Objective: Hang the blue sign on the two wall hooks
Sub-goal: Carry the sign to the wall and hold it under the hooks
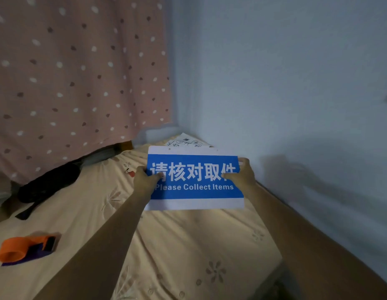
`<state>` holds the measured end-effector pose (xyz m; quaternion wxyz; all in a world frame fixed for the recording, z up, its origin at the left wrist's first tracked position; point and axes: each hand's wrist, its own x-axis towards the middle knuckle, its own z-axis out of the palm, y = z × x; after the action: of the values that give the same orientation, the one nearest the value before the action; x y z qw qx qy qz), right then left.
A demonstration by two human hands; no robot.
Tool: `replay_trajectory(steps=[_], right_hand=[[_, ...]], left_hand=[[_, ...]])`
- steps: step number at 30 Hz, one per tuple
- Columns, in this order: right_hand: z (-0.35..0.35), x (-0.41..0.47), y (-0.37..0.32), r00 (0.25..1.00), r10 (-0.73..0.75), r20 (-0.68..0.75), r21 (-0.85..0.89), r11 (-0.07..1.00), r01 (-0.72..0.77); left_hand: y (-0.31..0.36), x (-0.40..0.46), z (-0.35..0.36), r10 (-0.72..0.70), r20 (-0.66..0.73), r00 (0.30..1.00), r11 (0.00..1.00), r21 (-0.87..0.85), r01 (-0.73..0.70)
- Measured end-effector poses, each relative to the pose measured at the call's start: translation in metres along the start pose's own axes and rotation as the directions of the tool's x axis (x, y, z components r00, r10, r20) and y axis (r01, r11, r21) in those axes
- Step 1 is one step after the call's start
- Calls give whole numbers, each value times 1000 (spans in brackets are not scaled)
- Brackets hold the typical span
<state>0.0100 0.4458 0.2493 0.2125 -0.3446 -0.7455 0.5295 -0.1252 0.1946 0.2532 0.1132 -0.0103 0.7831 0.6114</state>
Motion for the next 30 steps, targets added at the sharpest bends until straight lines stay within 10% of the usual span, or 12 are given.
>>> replay_trajectory(steps=[30], right_hand=[[-404,-73,-73,749,-217,-626,-31,967,254]], left_hand=[[248,-188,273,477,406,779,873,-319,-368]])
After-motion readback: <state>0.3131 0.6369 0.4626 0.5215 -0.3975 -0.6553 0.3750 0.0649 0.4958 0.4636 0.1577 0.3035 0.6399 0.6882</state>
